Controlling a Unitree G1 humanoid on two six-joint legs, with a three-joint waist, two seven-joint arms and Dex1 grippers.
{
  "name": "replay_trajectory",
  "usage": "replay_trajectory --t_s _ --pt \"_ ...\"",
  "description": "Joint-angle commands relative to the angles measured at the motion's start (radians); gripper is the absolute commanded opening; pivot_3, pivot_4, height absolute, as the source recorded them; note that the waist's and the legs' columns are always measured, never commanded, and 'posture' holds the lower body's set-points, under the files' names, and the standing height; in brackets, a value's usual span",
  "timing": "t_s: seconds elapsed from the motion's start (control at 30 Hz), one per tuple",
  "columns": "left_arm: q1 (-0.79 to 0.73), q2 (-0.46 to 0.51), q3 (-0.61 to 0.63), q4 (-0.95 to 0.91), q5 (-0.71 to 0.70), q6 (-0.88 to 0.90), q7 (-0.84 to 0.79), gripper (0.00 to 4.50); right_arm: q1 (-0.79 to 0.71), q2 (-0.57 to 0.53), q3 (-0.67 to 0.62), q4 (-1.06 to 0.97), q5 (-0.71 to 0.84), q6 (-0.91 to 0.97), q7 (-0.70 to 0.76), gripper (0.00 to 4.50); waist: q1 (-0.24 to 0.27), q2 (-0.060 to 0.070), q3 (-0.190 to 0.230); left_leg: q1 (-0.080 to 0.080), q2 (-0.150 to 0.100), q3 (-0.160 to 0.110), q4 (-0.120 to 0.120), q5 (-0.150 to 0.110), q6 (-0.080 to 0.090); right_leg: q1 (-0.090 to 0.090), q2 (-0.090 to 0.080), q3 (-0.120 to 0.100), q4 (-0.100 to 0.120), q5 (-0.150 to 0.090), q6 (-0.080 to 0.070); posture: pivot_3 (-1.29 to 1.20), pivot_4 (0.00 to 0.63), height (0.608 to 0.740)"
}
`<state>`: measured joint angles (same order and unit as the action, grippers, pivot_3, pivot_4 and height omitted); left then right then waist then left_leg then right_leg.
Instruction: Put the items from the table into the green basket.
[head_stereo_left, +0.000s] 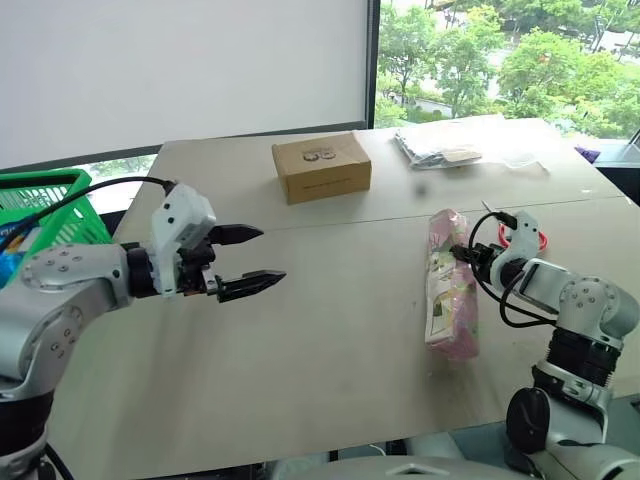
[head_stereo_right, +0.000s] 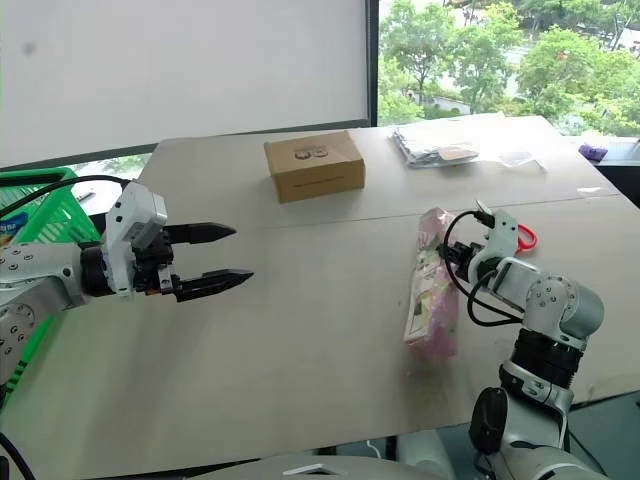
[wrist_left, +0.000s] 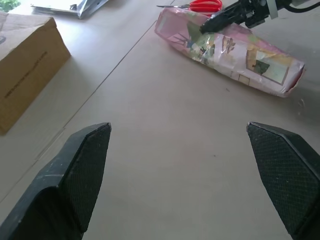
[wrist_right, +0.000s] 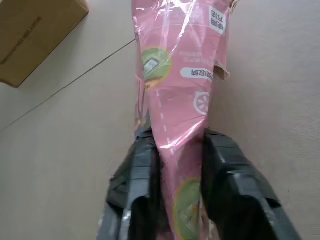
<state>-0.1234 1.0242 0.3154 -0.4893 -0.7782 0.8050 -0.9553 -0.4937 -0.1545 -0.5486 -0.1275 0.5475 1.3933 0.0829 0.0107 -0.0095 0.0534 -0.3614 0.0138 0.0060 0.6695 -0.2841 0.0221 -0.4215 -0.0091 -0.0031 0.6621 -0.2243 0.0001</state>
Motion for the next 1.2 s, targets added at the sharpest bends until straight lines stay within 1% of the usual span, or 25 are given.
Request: replay_trajectory --t_s 0.03,0.17,0.23,0.3,0.37,0.43,0.5,0.57,0.7,0.73,0.83,0.9,0.97,1.03,1.1,1.13,1.2 --pt "-0.003 0.010 0.040 -0.021 -0.023 -0.002 -0.011 4.50 -0.015 -0.009 0.002 -0.003 0.014 -0.016 0.011 0.05 0.000 0.000 0.000 0.000 0.000 0.000 0.000 0.000 0.000 0.000 0.000 0.000 0.000 0.000 0.000 0.09 0.028 0.724" --pt "0.004 0.007 0.020 -0.013 -0.010 -0.013 -0.015 4.50 -0.012 -0.007 0.005 -0.007 0.017 -0.048 0.016 0.05 -0.002 0.000 0.000 0.000 0.000 0.000 0.000 0.000 0.000 0.000 0.000 0.000 0.000 0.000 0.000 0.09 0.024 0.724" --pt "-0.011 -0.015 0.015 0.001 -0.025 -0.010 -0.003 4.50 -0.021 0.000 0.016 -0.039 0.057 -0.079 0.062 0.05 -0.002 0.000 0.000 0.000 0.000 0.000 0.000 0.000 0.000 0.000 0.000 0.000 0.000 0.000 0.000 0.07 0.022 0.724" --pt "-0.036 -0.064 0.011 0.008 -0.074 0.013 0.027 4.50 -0.051 0.031 0.014 -0.098 0.157 -0.096 0.136 0.05 -0.003 0.001 0.001 0.000 0.000 0.000 0.000 0.000 0.000 0.000 0.000 0.000 0.000 0.000 0.000 0.06 0.022 0.724" --pt "-0.054 -0.132 -0.008 -0.004 -0.136 0.042 0.068 4.50 -0.085 0.072 0.009 -0.163 0.276 -0.095 0.191 0.05 -0.007 0.002 0.001 0.000 0.001 0.000 0.000 0.000 0.000 -0.001 0.001 0.000 0.000 0.000 0.000 0.05 0.022 0.724" --pt "-0.088 -0.237 -0.044 -0.002 -0.183 0.068 0.151 4.50 -0.105 0.085 0.060 -0.214 0.330 -0.120 0.236 0.05 -0.015 0.004 0.003 -0.001 0.004 0.001 0.000 0.000 0.000 -0.001 0.001 0.001 0.000 0.000 0.000 0.04 0.023 0.724" --pt "-0.124 -0.332 -0.082 0.008 -0.212 0.096 0.238 4.50 -0.122 0.079 0.128 -0.231 0.336 -0.168 0.283 0.05 -0.020 0.003 0.002 -0.001 0.004 0.001 0.000 0.000 0.000 0.000 0.001 0.000 0.000 0.000 0.000 0.03 0.020 0.724" --pt "-0.151 -0.407 -0.105 0.020 -0.285 0.134 0.281 4.50 -0.150 0.060 0.207 -0.219 0.324 -0.243 0.358 0.05 -0.022 -0.001 -0.001 -0.001 0.004 0.001 0.000 0.000 0.000 0.000 0.001 0.000 -0.001 0.000 0.000 0.01 0.018 0.724" --pt "-0.202 -0.472 -0.132 0.060 -0.339 0.173 0.329 4.50 -0.212 0.045 0.349 -0.179 0.292 -0.391 0.486 0.05 -0.030 -0.002 -0.001 0.000 0.003 0.002 0.000 0.000 0.000 0.000 0.001 0.001 0.000 0.000 0.000 0.00 0.008 0.724" --pt "-0.214 -0.501 -0.137 0.060 -0.382 0.184 0.348 4.50 -0.230 0.053 0.386 -0.162 0.276 -0.430 0.511 0.05 -0.031 -0.002 -0.001 0.000 0.003 0.002 0.001 0.000 0.000 0.000 0.001 0.001 0.000 0.000 0.001 0.00 0.008 0.724" --pt "-0.219 -0.542 -0.148 0.038 -0.462 0.205 0.362 4.50 -0.257 0.069 0.448 -0.117 0.246 -0.515 0.551 0.05 -0.037 -0.002 -0.001 0.000 0.003 0.002 0.001 0.000 0.000 0.000 0.002 0.001 0.000 0.000 0.000 0.01 0.000 0.724" --pt "-0.204 -0.547 -0.160 0.021 -0.481 0.208 0.364 4.50 -0.269 0.083 0.468 -0.097 0.247 -0.550 0.567 0.05 -0.040 -0.002 -0.001 0.000 0.003 0.001 0.000 0.000 0.000 0.000 0.002 0.001 0.000 0.001 0.000 0.01 0.000 0.724" --pt "-0.192 -0.547 -0.167 0.020 -0.477 0.203 0.377 4.00 -0.276 0.090 0.477 -0.088 0.257 -0.569 0.576 0.00 -0.043 -0.002 -0.001 -0.001 0.003 0.001 0.000 0.000 0.000 0.000 0.003 0.001 0.000 0.001 -0.001 0.03 0.000 0.724" --pt "-0.176 -0.550 -0.155 0.011 -0.496 0.194 0.382 3.61 -0.283 0.101 0.475 -0.072 0.269 -0.578 0.573 0.00 -0.043 -0.002 -0.001 -0.001 0.003 0.002 0.001 0.000 0.000 -0.001 0.002 0.002 0.000 0.002 -0.003 0.03 0.000 0.724" --pt "-0.168 -0.553 -0.148 0.005 -0.506 0.186 0.398 2.61 -0.285 0.105 0.476 -0.058 0.271 -0.587 0.571 0.00 -0.041 -0.002 -0.001 -0.001 0.004 0.002 0.001 0.000 0.000 -0.001 0.002 0.002 0.000 0.002 -0.003 0.05 0.000 0.724" --pt "-0.166 -0.553 -0.148 0.005 -0.507 0.182 0.405 2.18 -0.285 0.104 0.478 -0.055 0.272 -0.589 0.571 0.75 -0.040 -0.002 -0.001 -0.001 0.004 0.002 0.001 0.000 0.000 -0.001 0.002 0.001 0.000 0.002 -0.002 0.05 0.000 0.724" --pt "-0.159 -0.550 -0.154 0.003 -0.499 0.173 0.415 1.43 -0.284 0.098 0.484 -0.053 0.276 -0.588 0.580 1.33 -0.038 -0.002 -0.001 -0.001 0.003 0.001 0.001 0.000 0.000 -0.001 0.002 0.001 0.000 0.002 -0.002 0.05 0.000 0.724"
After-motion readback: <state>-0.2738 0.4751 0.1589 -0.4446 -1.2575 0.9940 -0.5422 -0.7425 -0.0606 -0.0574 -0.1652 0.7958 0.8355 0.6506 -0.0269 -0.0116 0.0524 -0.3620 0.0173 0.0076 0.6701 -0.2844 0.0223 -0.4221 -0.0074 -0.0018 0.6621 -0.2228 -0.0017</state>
